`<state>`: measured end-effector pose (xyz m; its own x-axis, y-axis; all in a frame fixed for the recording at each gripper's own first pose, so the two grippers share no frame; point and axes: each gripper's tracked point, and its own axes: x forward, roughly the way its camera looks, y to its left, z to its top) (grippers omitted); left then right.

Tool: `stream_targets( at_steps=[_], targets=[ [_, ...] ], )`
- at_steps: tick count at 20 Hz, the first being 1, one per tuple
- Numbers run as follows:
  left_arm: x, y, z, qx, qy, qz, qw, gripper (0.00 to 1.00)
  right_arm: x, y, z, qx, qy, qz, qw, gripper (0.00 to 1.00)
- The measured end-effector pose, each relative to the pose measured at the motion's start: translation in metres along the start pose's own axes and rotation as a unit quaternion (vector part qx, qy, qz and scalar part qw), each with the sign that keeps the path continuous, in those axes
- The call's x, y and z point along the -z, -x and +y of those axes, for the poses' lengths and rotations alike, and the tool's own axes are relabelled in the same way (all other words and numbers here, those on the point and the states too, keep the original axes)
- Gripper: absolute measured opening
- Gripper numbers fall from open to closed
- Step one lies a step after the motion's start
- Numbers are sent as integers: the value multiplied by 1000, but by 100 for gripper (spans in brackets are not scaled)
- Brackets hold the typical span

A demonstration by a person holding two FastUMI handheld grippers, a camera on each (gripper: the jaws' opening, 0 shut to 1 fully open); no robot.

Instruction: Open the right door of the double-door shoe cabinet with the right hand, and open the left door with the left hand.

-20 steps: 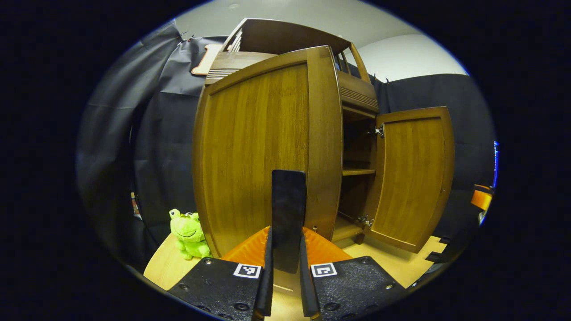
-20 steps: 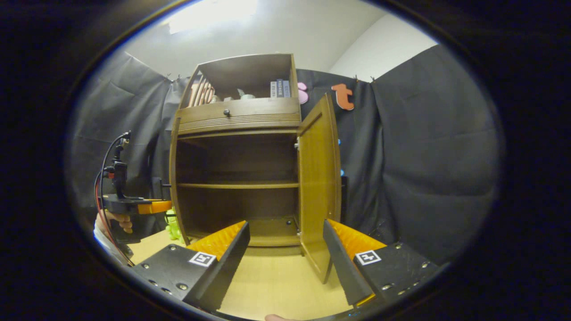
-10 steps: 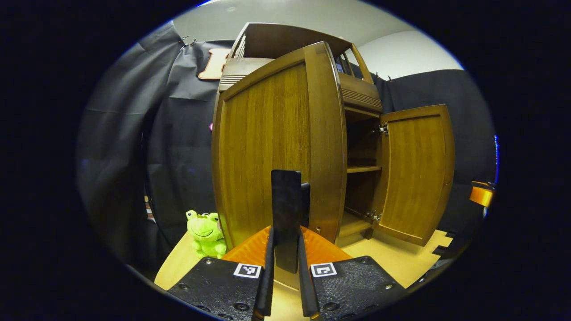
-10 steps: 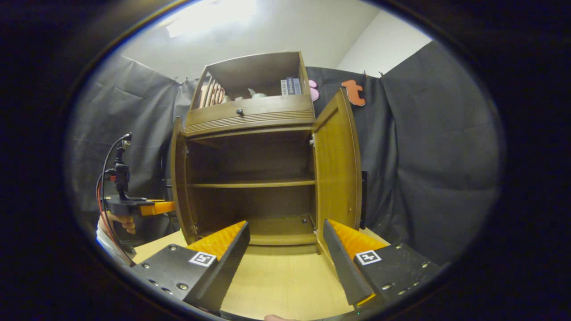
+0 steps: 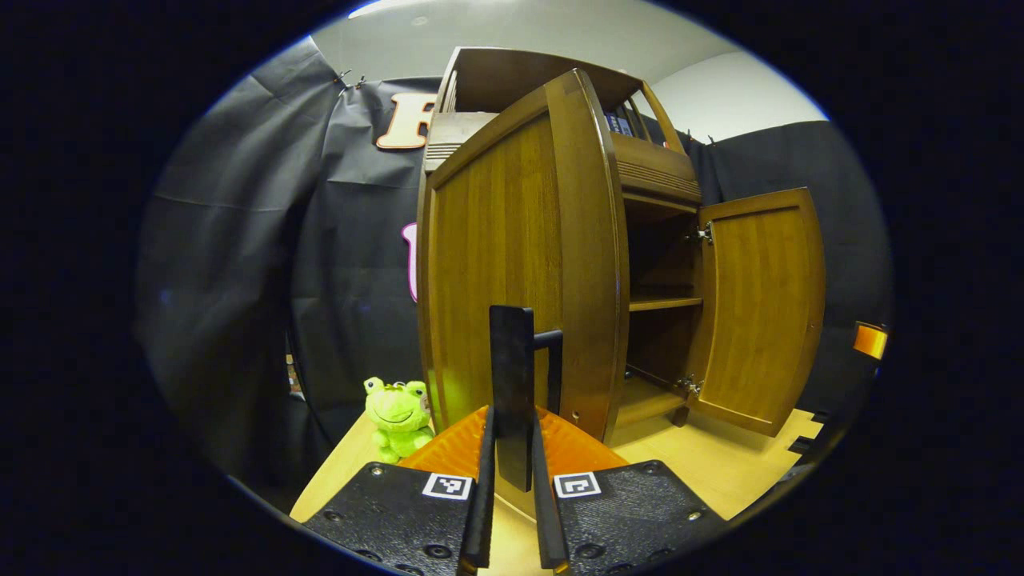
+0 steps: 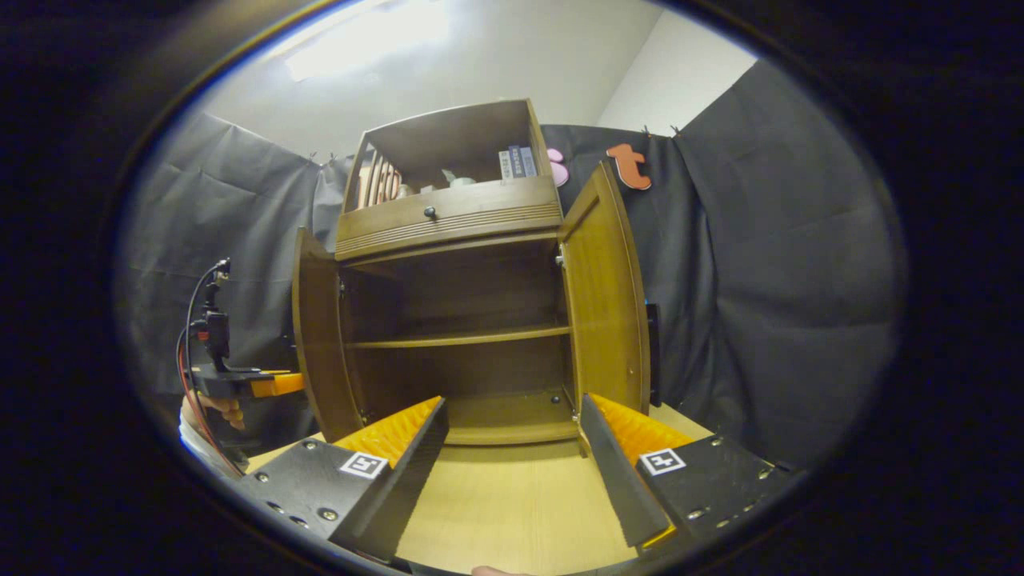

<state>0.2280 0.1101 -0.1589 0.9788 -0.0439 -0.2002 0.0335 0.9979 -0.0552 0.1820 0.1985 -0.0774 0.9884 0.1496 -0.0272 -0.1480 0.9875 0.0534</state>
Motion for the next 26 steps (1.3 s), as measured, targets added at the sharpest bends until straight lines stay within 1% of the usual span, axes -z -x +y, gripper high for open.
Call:
stream_targets(
  at_steps=[2,4,5,8,9,10,11,12,13,14,15,17,19,21,22,24,25,26],
  targets=[
    [2,0,11,-16,-11,5,1000,24,1,0,1,2,3,1,1000,99],
    [0,2,28,-38,-19,5,999,23,3,-1,7,-5,5,1,1000,99],
    [-2,3,33,-46,-21,2,999,22,4,-2,9,-6,5,2,1000,99],
    [-6,7,49,-58,-12,-4,998,21,6,-5,11,-4,6,5,1000,98],
    [-5,8,54,-59,-12,-3,998,18,6,-5,13,-5,5,6,1000,98],
    [-7,9,61,-63,-15,-4,998,22,7,-6,15,-5,4,7,1000,99],
    [-9,11,67,-66,-19,-7,998,10,8,-7,17,-5,4,9,1000,98],
    [-9,11,71,-66,-16,-7,998,15,9,-10,19,-4,4,11,1000,98],
    [-8,12,72,-62,-11,-6,998,10,9,-12,21,-3,6,13,1000,98],
    [-9,12,74,-60,-9,-8,998,10,9,-14,25,-3,11,14,1000,98],
    [-8,12,78,-59,-9,-7,998,14,8,-15,29,-3,15,15,1000,98],
    [-8,14,82,-57,-3,-7,998,15,9,-15,38,-6,22,15,1000,98],
    [-9,15,86,-50,4,-8,999,15,11,-15,40,0,18,17,1000,98],
    [-8,16,94,-49,8,-8,999,15,12,-15,39,7,16,19,1000,98],
    [-9,17,97,-47,6,-10,999,10,13,-16,40,9,17,20,1000,98],
    [-8,19,101,-45,3,-12,999,20,12,-16,41,13,17,17,1000,99],
    [-9,20,101,-40,1,-16,999,17,11,-16,40,14,17,14,1000,98],
    [-10,22,101,-36,-3,-16,999,11,11,-16,40,15,17,12,1000,98]
  ],
)
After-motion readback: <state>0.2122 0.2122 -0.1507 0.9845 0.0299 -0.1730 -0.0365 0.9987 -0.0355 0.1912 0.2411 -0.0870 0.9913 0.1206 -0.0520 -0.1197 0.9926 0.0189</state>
